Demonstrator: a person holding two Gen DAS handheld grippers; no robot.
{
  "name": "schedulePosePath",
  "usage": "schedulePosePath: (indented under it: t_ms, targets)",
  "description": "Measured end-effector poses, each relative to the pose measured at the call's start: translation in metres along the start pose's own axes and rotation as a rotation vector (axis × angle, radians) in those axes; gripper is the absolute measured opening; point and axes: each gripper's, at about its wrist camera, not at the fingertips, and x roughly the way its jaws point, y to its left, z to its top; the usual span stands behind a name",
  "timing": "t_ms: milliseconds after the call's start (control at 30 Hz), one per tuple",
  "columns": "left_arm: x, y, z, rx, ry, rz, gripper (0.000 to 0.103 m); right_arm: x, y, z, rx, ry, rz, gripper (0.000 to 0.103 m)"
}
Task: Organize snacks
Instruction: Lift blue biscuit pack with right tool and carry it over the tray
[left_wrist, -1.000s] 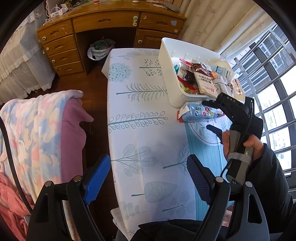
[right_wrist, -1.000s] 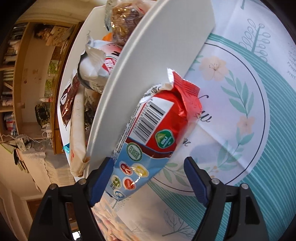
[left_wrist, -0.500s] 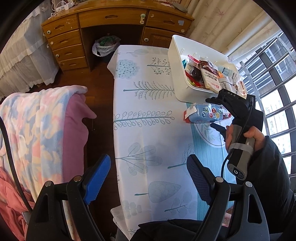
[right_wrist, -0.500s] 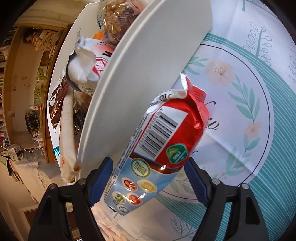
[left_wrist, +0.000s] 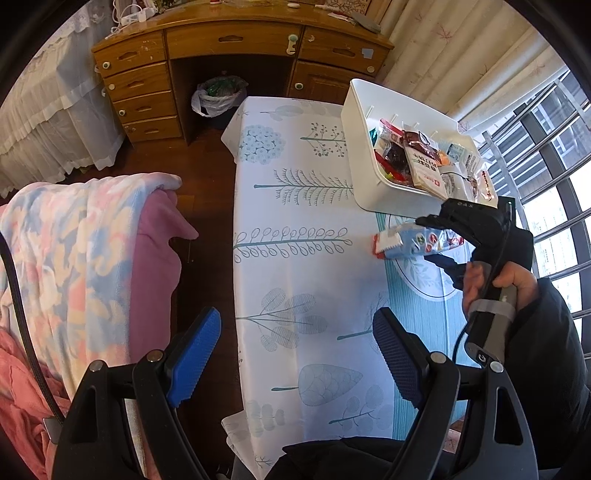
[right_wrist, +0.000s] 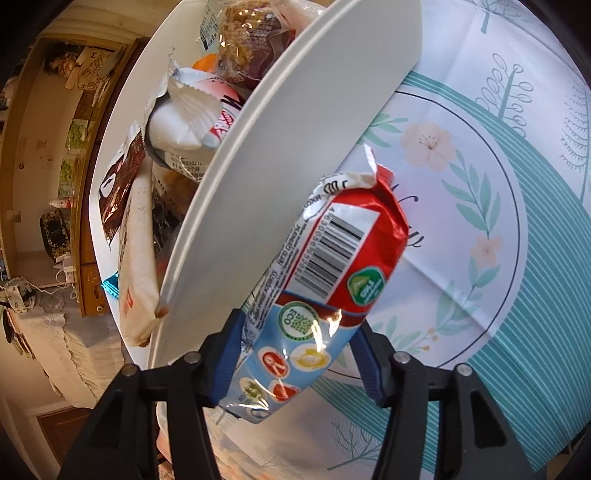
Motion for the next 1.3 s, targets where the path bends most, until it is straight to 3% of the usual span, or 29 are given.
schedulePosePath:
  t_ms: [233, 633, 900, 1067, 1300]
  targets:
    - [-0.001, -0.015, -0.007, 0.001, 0.002, 0.038, 0.084, -0.009, -0.009, -0.005, -0.036, 0.028, -0.026, 0.048]
    - [0.008, -0.076, -0.021, 0.051, 0.009, 0.106, 0.084, -0.045, -0.05, -0.004, -0.102, 0.061, -0.048, 0.043]
    - [0.013, -0.117, -0.021, 0.076, -0.005, 0.152, 0.084, -0.098, -0.049, 0.001, -0.239, -0.039, -0.021, 0.042]
    - [0.016, -0.136, -0.02, 0.061, -0.015, 0.169, 0.084, -0.139, -0.057, 0.024, -0.313, -0.094, 0.015, 0.042]
    - [0.023, -0.15, -0.021, 0.02, -0.015, 0.208, 0.084, -0.175, -0.02, 0.044, -0.49, -0.218, 0.035, 0.042]
